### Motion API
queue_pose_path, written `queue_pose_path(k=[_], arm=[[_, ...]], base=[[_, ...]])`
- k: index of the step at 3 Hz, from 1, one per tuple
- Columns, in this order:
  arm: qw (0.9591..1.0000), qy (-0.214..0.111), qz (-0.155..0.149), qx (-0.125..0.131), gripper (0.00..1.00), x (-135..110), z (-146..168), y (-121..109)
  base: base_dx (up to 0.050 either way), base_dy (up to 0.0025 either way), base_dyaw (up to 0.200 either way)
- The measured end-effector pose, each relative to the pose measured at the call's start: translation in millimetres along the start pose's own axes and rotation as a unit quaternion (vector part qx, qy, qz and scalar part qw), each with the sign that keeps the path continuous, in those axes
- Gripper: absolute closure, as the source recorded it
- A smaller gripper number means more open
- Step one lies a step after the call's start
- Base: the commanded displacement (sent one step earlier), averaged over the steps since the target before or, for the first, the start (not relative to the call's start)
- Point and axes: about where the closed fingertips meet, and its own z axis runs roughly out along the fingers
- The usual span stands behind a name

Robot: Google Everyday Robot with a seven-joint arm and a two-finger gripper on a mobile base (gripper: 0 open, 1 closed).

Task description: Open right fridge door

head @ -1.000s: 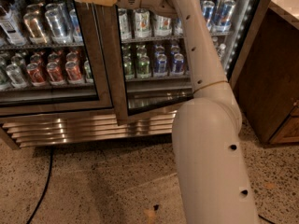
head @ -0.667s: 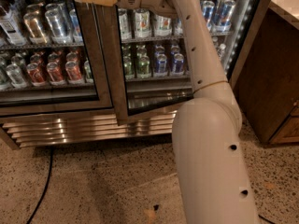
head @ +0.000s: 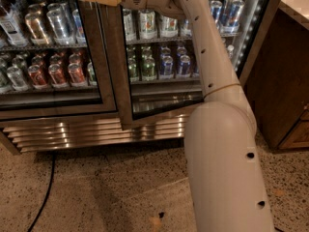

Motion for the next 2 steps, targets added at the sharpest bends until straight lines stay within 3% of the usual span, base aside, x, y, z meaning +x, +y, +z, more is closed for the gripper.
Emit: queue_pose_path(k=[1, 2], arm=[[0.9999, 0.004, 0.001, 0.012, 0.25, 0.5, -1.8, 0.4], [0.9999, 0.004, 0.001, 0.012, 0.25, 0.5, -1.9, 0.4]], base=[[0.000, 0.00000, 0.000], [0.000, 0.00000, 0.000]])
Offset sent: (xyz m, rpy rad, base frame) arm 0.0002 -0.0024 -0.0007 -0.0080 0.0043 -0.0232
